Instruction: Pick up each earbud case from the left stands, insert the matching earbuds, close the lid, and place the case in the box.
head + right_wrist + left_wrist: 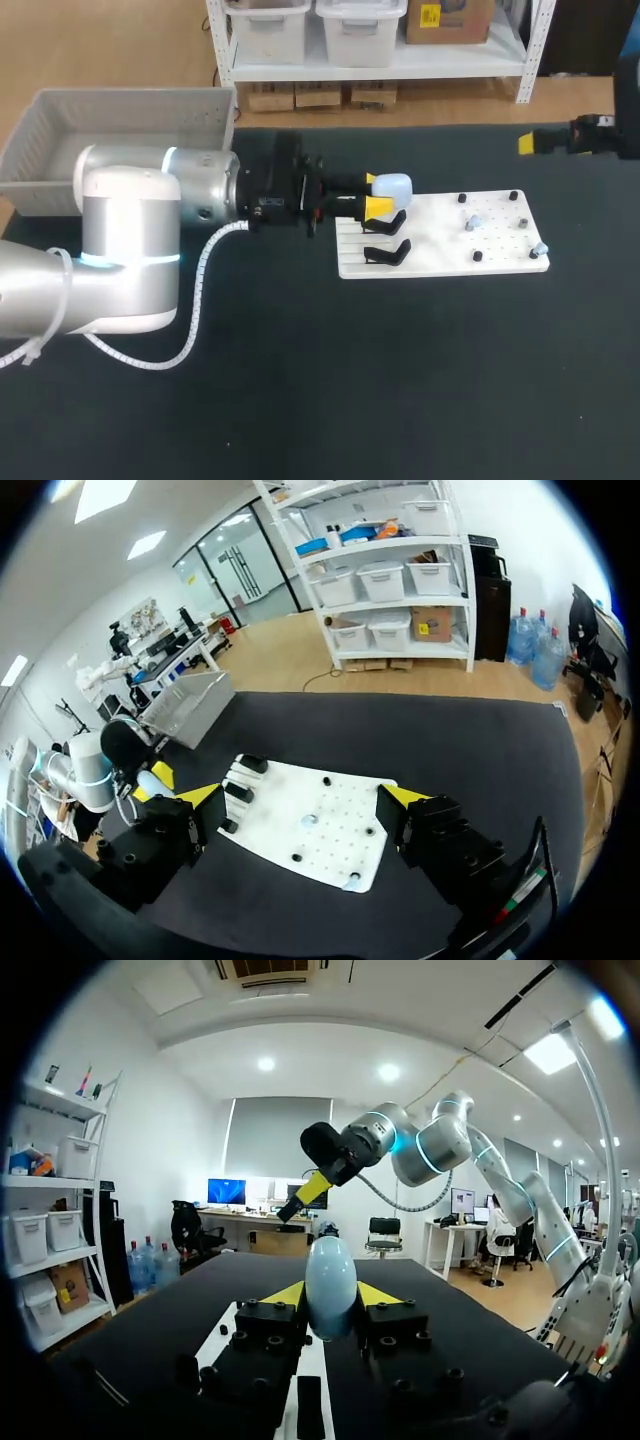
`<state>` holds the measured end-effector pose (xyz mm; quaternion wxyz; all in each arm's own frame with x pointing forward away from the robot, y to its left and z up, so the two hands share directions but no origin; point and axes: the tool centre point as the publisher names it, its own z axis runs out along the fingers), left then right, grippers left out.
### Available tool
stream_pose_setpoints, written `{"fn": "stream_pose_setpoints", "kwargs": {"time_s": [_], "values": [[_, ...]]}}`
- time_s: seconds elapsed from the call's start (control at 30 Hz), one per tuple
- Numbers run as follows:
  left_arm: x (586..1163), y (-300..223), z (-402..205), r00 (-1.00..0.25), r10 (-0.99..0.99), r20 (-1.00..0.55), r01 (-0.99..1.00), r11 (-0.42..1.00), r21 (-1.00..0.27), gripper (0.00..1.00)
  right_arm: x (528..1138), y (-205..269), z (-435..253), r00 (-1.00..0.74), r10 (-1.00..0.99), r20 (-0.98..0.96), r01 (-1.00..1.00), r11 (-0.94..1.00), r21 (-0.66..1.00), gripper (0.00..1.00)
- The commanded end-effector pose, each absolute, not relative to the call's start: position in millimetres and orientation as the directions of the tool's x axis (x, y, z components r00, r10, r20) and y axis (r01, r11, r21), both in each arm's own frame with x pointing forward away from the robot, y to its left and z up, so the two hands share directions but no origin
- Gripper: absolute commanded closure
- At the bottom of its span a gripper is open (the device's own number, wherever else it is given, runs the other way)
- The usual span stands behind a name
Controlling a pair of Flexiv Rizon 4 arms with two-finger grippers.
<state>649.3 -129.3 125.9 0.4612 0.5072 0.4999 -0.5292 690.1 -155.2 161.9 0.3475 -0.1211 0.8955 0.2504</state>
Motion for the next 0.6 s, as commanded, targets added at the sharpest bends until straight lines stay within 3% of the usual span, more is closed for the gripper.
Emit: {"fn": "stream_pose_setpoints", "kwargs": {"time_s": [0.03, 0.6], "values": [[650, -119, 127, -0.051, 0.03, -0.998, 0.996, -0.077, -0.053, 1.0, 678, -137, 160, -0.72, -0.043, -0.693, -0.394, 0.847, 0.357, 0.0], [666, -114, 126, -0.025, 0.079, -0.997, 0.991, -0.131, -0.035, 1.0, 637, -99, 163, -0.72, -0.204, -0.663, -0.505, 0.81, 0.299, 0.0]]}}
